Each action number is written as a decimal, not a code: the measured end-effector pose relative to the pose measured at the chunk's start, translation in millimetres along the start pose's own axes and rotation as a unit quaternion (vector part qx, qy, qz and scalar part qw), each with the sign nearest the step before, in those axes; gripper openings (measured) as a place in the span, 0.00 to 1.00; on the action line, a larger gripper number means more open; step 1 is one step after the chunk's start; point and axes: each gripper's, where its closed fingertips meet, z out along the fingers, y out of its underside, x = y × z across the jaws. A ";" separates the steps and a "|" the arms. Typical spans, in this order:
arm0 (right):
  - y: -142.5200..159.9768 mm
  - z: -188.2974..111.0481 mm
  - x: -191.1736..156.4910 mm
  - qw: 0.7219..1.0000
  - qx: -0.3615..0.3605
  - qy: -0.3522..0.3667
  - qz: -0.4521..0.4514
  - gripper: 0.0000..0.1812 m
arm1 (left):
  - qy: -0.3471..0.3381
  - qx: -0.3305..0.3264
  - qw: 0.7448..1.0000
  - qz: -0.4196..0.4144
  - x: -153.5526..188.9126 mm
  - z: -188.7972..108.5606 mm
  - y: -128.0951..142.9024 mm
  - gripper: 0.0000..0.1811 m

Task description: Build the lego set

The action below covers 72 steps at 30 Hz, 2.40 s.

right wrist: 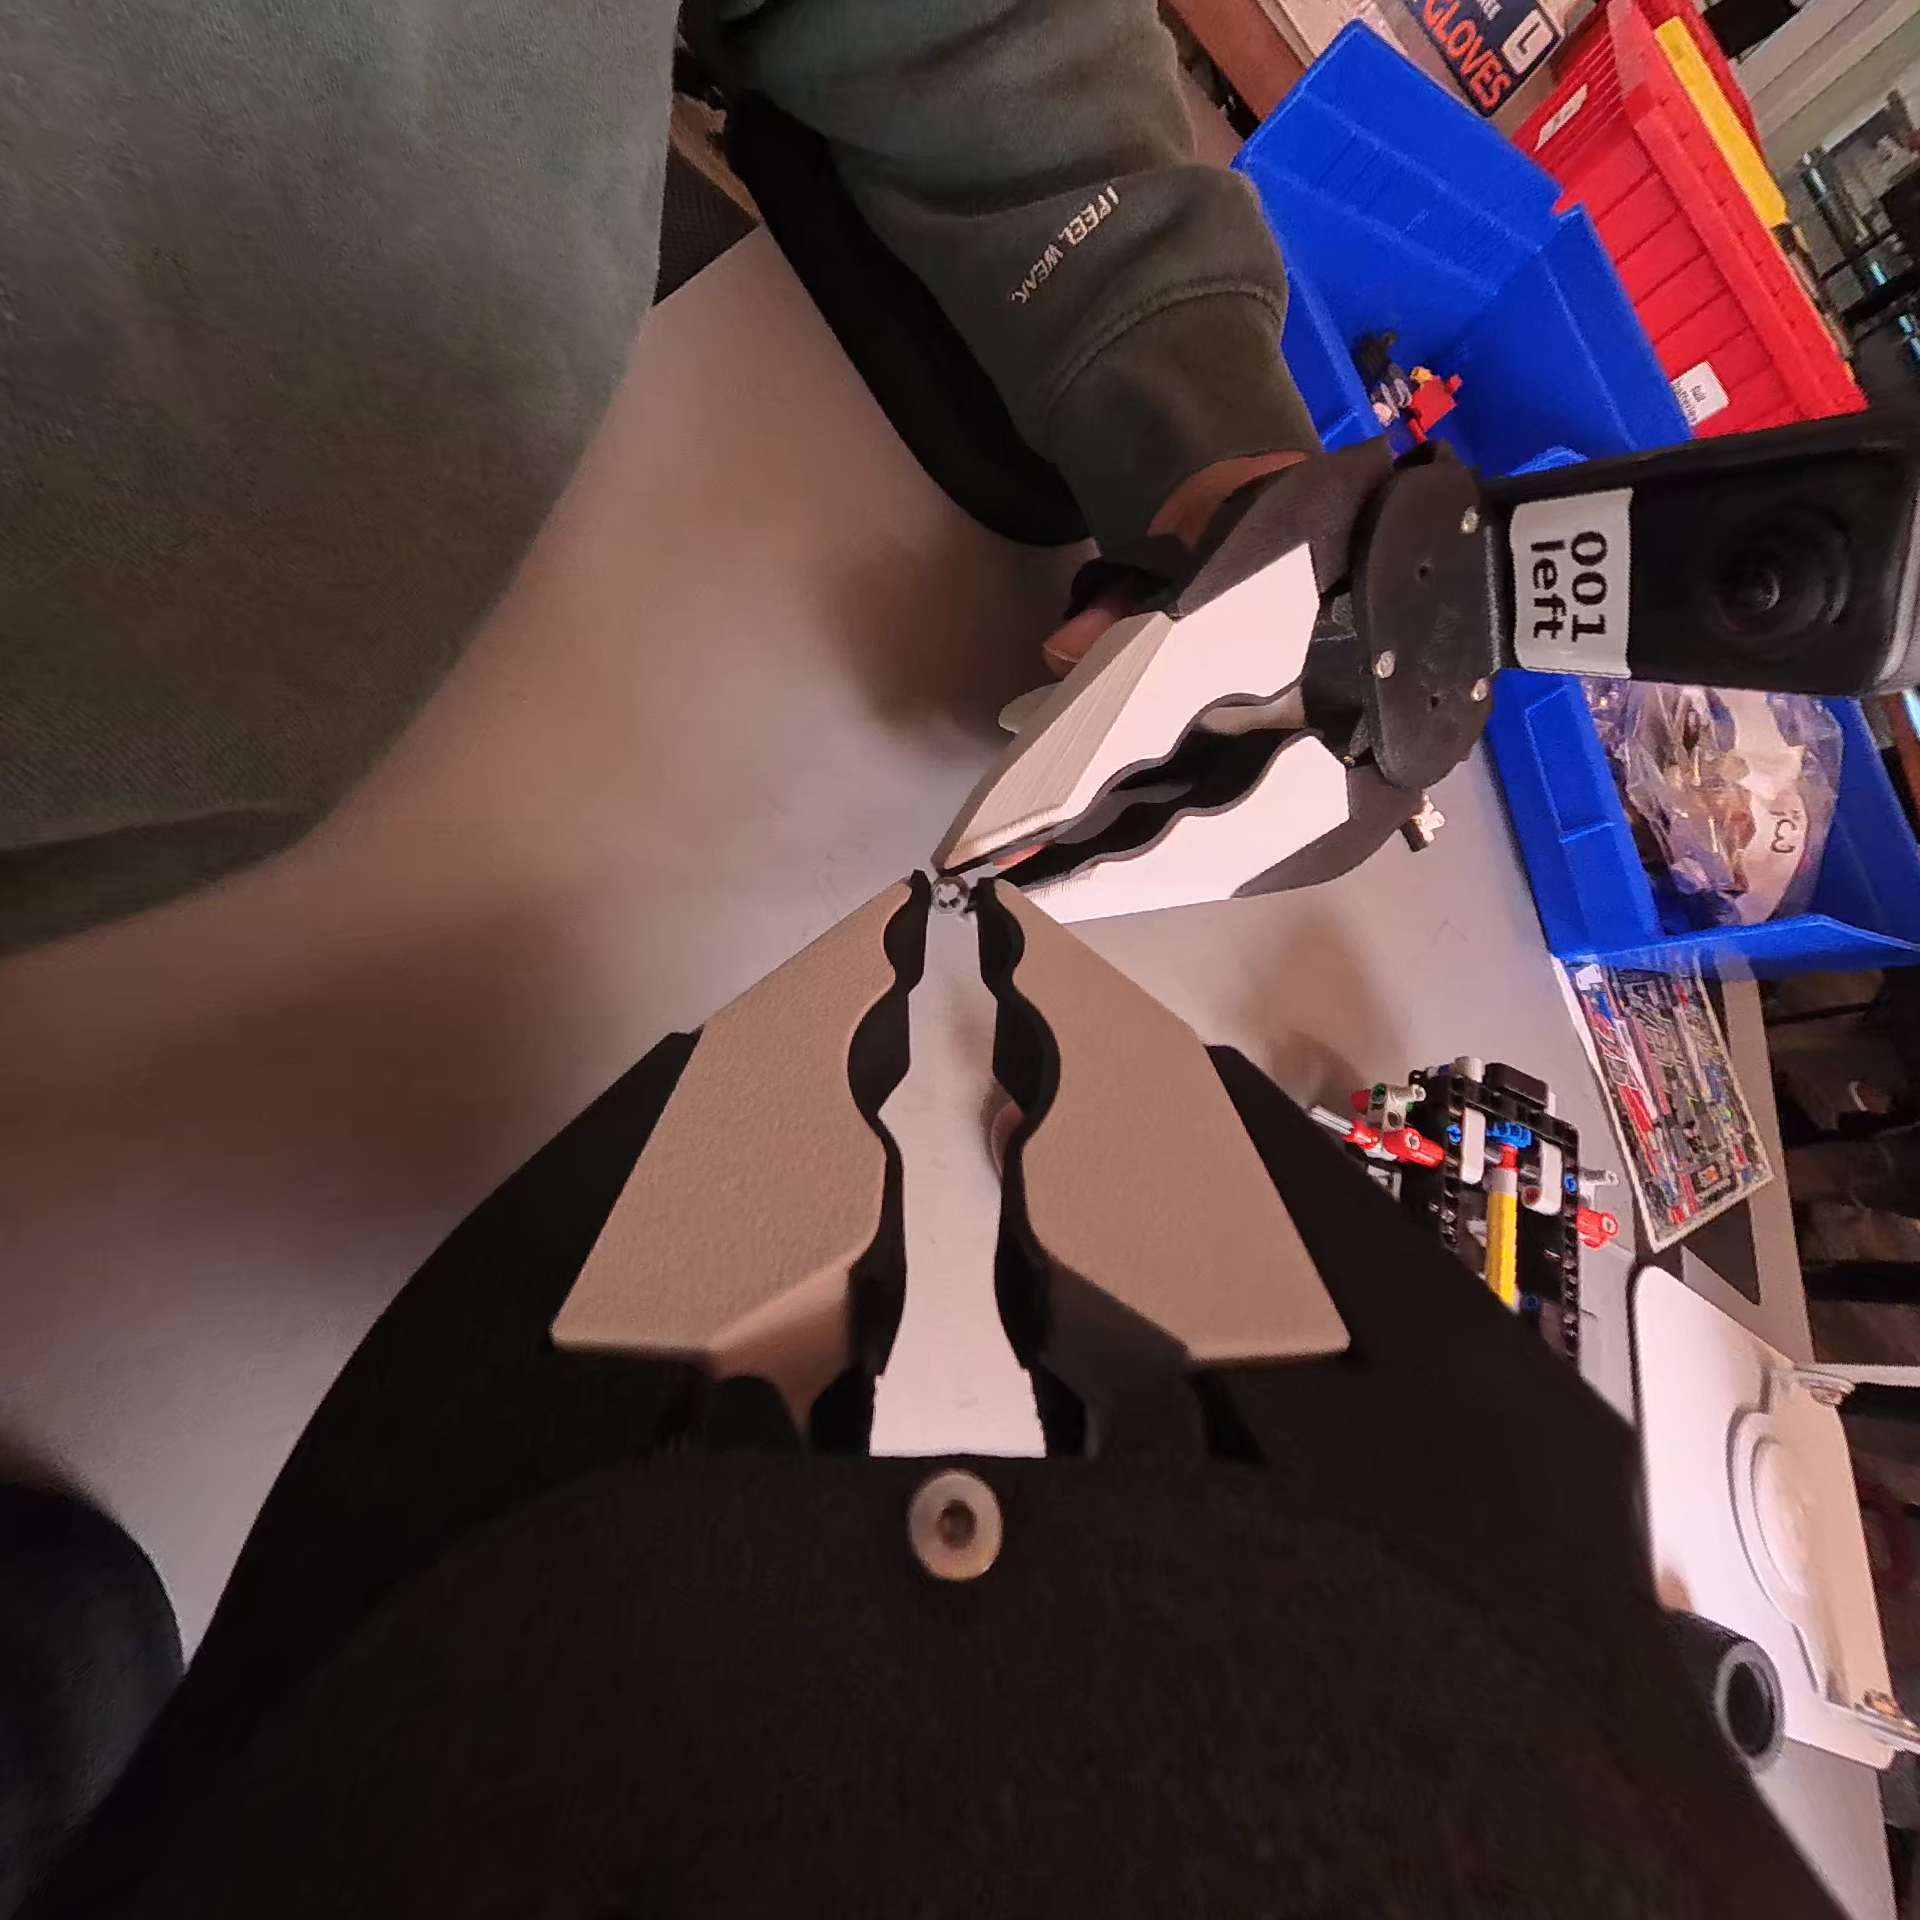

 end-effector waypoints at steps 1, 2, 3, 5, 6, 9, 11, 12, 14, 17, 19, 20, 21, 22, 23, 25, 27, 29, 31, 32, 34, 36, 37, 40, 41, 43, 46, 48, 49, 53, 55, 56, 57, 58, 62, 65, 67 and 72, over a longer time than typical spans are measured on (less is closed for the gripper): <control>-0.4 -0.3 1.1 1.000 -0.001 0.004 -0.002 0.03 | 0.002 0.005 1.000 -0.004 0.2 -0.9 -1.2 0.02; -1.3 -0.6 1.6 1.000 0.000 0.008 -0.004 0.03 | 0.006 0.010 1.000 -0.007 0.7 -1.6 -2.4 0.02; -2.2 -0.6 1.8 1.000 0.000 0.011 -0.005 0.03 | 0.009 0.013 1.000 -0.011 1.2 -2.1 -3.2 0.02; -3.5 -0.7 3.1 1.000 0.001 0.020 -0.010 0.03 | 0.015 0.021 1.000 -0.017 2.0 -3.1 -4.7 0.02; -4.2 -1.3 4.3 1.000 0.002 0.027 -0.013 0.03 | 0.018 0.027 0.999 -0.021 2.3 -4.0 -6.1 0.02; -7.2 -3.7 9.3 0.999 0.007 0.050 -0.019 0.03 | 0.028 0.049 0.998 -0.033 3.1 -7.2 -11.9 0.02; -11.2 -5.8 13.5 0.997 0.015 0.068 -0.025 0.04 | 0.030 0.065 0.997 -0.036 2.9 -9.9 -16.5 0.00; -12.1 -6.8 15.7 0.997 0.016 0.076 -0.026 0.04 | 0.034 0.074 0.996 -0.039 3.2 -11.3 -19.1 0.00; -13.1 -8.1 20.1 0.995 0.017 0.094 -0.031 0.04 | 0.036 0.086 0.995 -0.043 3.5 -13.2 -22.9 0.00; -12.0 -11.6 24.9 0.993 0.021 0.111 -0.024 0.02 | 0.022 0.086 0.995 -0.044 -1.0 -13.3 -22.5 0.00; -5.7 -18.6 27.4 0.994 0.019 0.110 0.003 0.04 | -0.013 0.075 0.996 -0.042 -10.7 -13.4 -19.0 0.00; -0.8 -24.6 29.0 0.994 0.015 0.109 0.024 0.05 | -0.036 0.067 0.996 -0.039 -16.7 -13.6 -16.3 0.00; 5.1 -31.7 30.0 0.993 0.011 0.108 0.046 0.05 | -0.060 0.057 0.996 -0.032 -21.9 -13.8 -13.2 0.01; 11.9 -39.9 30.9 0.992 0.004 0.109 0.067 0.05 | -0.082 0.047 0.995 -0.021 -25.8 -13.7 -10.5 0.03; 20.3 -49.4 32.6 0.990 -0.005 0.115 0.087 0.05 | -0.101 0.038 0.994 -0.011 -28.8 -13.6 -8.5 0.05; 39.3 -72.9 36.3 0.983 -0.026 0.133 0.123 0.04 | -0.134 0.025 0.991 0.006 -34.0 -13.9 -5.3 0.08; 57.2 -100.1 39.5 0.973 -0.033 0.152 0.171 0.04 | -0.160 0.022 0.987 0.017 -39.3 -15.9 -4.6 0.10; 71.2 -116.6 31.4 0.963 -0.041 0.142 0.225 0.04 | -0.182 0.020 0.983 0.024 -44.4 -18.6 -4.9 0.13; 78.1 -116.2 11.5 0.960 -0.053 0.106 0.255 0.04 | -0.203 0.021 0.978 0.034 -48.5 -21.7 -7.0 0.14; 81.5 -111.1 -0.4 0.958 -0.062 0.084 0.268 0.04 | -0.213 0.022 0.976 0.040 -50.4 -23.5 -8.3 0.15; 87.7 -95.9 -21.8 0.954 -0.082 0.045 0.283 0.04 | -0.234 0.022 0.971 0.052 -53.5 -27.2 -10.5 0.16; 89.8 -78.5 -34.9 0.952 -0.092 0.020 0.290 0.04 | -0.259 0.006 0.964 0.065 -58.9 -31.4 -7.3 0.17; 89.1 -69.9 -38.9 0.952 -0.095 0.009 0.292 0.04 | -0.272 -0.007 0.960 0.073 -61.8 -33.2 -4.2 0.17; 79.5 -47.0 -44.7 0.954 -0.092 -0.022 0.285 0.05 | -0.299 -0.036 0.949 0.092 -67.0 -37.9 3.7 0.18; 75.6 -40.3 -45.3 0.955 -0.091 -0.031 0.280 0.05 | -0.306 -0.044 0.946 0.096 -67.8 -39.6 5.6 0.19; 68.5 -28.8 -45.7 0.958 -0.092 -0.045 0.267 0.04 | -0.317 -0.055 0.941 0.104 -68.6 -43.0 8.8 0.20; 61.5 -15.1 -46.8 0.960 -0.104 -0.066 0.253 0.04 | -0.328 -0.063 0.937 0.107 -69.5 -47.6 11.8 0.23; 61.9 -9.2 -46.7 0.960 -0.120 -0.074 0.244 0.05 | -0.332 -0.059 0.935 0.110 -69.7 -49.9 10.8 0.25; 61.7 -7.4 -46.8 0.958 -0.124 -0.079 0.244 0.05 | -0.334 -0.056 0.935 0.110 -69.8 -51.2 9.8 0.26; 64.3 -3.9 -43.9 0.955 -0.138 -0.084 0.249 0.04 | -0.342 -0.051 0.932 0.111 -72.4 -56.1 9.2 0.27; 65.5 -2.2 -43.2 0.954 -0.146 -0.084 0.247 0.04 | -0.344 -0.059 0.930 0.111 -74.0 -56.9 12.0 0.27; 65.8 -1.4 -43.9 0.954 -0.149 -0.086 0.246 0.03 | -0.345 -0.063 0.930 0.111 -74.3 -56.7 13.2 0.27; 66.3 -0.7 -43.6 0.954 -0.152 -0.085 0.245 0.02 | -0.346 -0.067 0.929 0.114 -74.2 -56.1 13.9 0.27; 67.0 -0.3 -43.0 0.954 -0.155 -0.084 0.244 0.01 | -0.347 -0.070 0.928 0.117 -74.2 -55.7 14.2 0.27; 67.5 -0.2 -43.5 0.953 -0.160 -0.086 0.244 0.01 | -0.351 -0.080 0.924 0.127 -73.5 -54.6 15.3 0.26; 67.0 -2.5 -43.9 0.952 -0.161 -0.086 0.245 0.04 | -0.349 -0.079 0.926 0.123 -73.2 -54.2 15.4 0.26; 68.8 -5.2 -42.8 0.951 -0.166 -0.082 0.246 0.04 | -0.348 -0.077 0.927 0.121 -73.0 -54.0 15.3 0.26; 71.0 -6.1 -44.3 0.949 -0.176 -0.088 0.247 0.04 | -0.337 -0.081 0.931 0.114 -71.6 -51.1 18.5 0.27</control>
